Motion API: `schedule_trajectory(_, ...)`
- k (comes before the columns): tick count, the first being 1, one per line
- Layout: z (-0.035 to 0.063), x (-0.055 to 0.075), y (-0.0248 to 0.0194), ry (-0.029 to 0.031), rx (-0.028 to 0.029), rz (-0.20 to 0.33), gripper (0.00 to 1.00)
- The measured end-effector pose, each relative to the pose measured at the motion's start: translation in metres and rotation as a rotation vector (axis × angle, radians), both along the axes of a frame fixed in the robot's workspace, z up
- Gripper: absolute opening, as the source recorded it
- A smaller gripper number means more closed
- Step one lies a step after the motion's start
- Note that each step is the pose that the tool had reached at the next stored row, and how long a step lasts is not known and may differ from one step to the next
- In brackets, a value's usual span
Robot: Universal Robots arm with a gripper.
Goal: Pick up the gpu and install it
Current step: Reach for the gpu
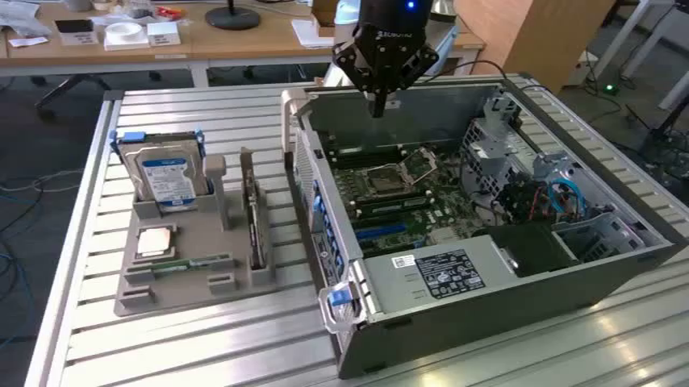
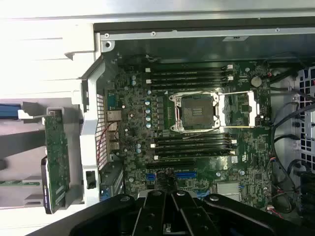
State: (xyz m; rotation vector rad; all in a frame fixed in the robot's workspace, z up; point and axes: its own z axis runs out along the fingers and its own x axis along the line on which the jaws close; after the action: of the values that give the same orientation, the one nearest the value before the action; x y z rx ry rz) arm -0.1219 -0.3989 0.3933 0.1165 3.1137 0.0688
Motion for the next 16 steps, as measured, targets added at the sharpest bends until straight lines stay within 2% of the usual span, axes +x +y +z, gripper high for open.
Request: schedule_trajectory(16, -0.0003, -0.0073, 0.0, 0.0, 0.0001, 0.0, 0.11)
